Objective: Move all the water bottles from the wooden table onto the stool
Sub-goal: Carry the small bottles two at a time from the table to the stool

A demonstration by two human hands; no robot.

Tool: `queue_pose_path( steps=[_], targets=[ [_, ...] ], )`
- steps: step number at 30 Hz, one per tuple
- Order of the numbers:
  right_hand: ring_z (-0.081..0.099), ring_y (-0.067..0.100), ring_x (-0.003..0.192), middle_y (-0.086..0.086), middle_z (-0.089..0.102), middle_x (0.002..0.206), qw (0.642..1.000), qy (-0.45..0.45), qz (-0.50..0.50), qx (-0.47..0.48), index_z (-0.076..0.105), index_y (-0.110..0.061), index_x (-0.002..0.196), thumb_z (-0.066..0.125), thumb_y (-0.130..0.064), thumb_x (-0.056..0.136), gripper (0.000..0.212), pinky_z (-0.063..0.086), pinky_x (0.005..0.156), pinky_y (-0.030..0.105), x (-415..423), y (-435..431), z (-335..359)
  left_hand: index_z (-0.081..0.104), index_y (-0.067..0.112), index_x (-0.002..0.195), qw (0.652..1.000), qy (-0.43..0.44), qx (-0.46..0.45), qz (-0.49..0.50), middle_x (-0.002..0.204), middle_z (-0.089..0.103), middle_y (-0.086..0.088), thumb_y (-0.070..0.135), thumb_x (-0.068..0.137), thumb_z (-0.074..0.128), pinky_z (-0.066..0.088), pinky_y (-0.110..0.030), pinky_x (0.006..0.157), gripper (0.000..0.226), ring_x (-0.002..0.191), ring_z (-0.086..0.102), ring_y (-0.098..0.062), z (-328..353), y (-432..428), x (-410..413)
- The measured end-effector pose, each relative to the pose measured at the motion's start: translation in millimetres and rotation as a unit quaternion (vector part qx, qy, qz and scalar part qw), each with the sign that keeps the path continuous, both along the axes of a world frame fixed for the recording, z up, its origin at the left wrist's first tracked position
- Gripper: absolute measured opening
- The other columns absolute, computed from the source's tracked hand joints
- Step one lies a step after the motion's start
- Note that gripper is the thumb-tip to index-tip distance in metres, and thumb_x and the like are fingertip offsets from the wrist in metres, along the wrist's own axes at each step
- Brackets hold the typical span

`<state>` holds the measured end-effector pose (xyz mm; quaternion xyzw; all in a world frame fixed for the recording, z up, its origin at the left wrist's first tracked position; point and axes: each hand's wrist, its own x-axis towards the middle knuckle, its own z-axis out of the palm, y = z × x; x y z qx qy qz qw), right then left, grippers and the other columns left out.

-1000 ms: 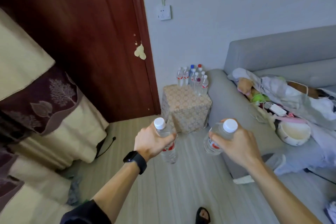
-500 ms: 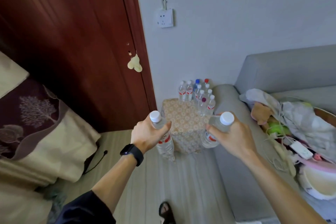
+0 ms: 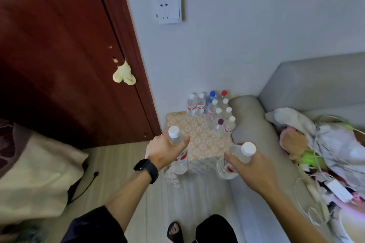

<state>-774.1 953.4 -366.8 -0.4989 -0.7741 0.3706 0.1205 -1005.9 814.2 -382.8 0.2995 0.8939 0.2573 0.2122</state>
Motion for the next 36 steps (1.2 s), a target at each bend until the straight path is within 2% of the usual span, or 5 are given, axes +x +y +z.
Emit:
queue_pose_path(
  steps=[7,11,20,29,36],
  targets=[
    [0.059,0.001,0.072,-0.020,0.063,0.078,0.995,-0.024,0.063,-0.068,0.054,-0.039,0.092,0.078,-0.047,0.078,0.029,0.039,0.060,0.015,-54.2,87.9,-59.7,0.053,0.033,0.090,0.996,-0.068,-0.051,0.026,0.082,0.066,0.012,0.076,0.081,0.052,0.056,-0.036,0.074,0.044,0.080,0.065,-0.018,-57.7,87.3,-28.7],
    [0.065,0.007,0.081,-0.019,0.066,0.085,0.986,-0.045,0.095,-0.128,0.052,-0.042,0.095,0.070,-0.060,0.073,0.034,0.052,0.070,0.033,-75.3,129.2,-101.1,0.052,0.032,0.100,0.987,-0.129,-0.072,0.055,0.090,0.066,0.007,0.071,0.083,0.057,0.052,-0.034,0.072,0.043,0.083,0.062,-0.021,-92.3,127.9,-31.5],
    [0.044,0.019,0.138,-0.006,0.045,0.152,0.958,-0.118,0.135,-0.225,0.035,-0.027,0.151,0.067,-0.059,0.083,0.082,0.039,0.111,0.039,-117.5,174.3,-174.3,0.053,0.031,0.132,0.944,-0.301,-0.091,0.099,0.123,0.058,0.008,0.052,0.079,0.079,0.047,-0.030,0.086,0.062,0.105,0.054,-0.014,-175.0,173.7,-48.7],
    [0.045,0.019,0.137,-0.001,0.048,0.149,0.947,-0.170,0.144,-0.233,0.040,-0.022,0.149,0.066,-0.061,0.085,0.079,0.038,0.110,0.033,-153.8,177.2,-257.4,0.055,0.038,0.134,0.955,-0.267,-0.109,0.075,0.143,0.053,0.013,0.049,0.075,0.082,0.048,-0.032,0.097,0.066,0.124,0.056,-0.017,-261.1,185.9,-54.9],
    [0.061,0.017,0.113,-0.007,0.062,0.125,0.952,-0.168,0.123,-0.226,0.047,-0.025,0.134,0.066,-0.065,0.079,0.070,0.047,0.089,0.030,-172.2,171.3,-295.3,0.051,0.046,0.136,0.954,-0.276,-0.108,0.055,0.153,0.043,0.018,0.053,0.073,0.081,0.048,-0.035,0.100,0.070,0.129,0.053,-0.014,-287.4,178.6,-60.6]
  ],
)
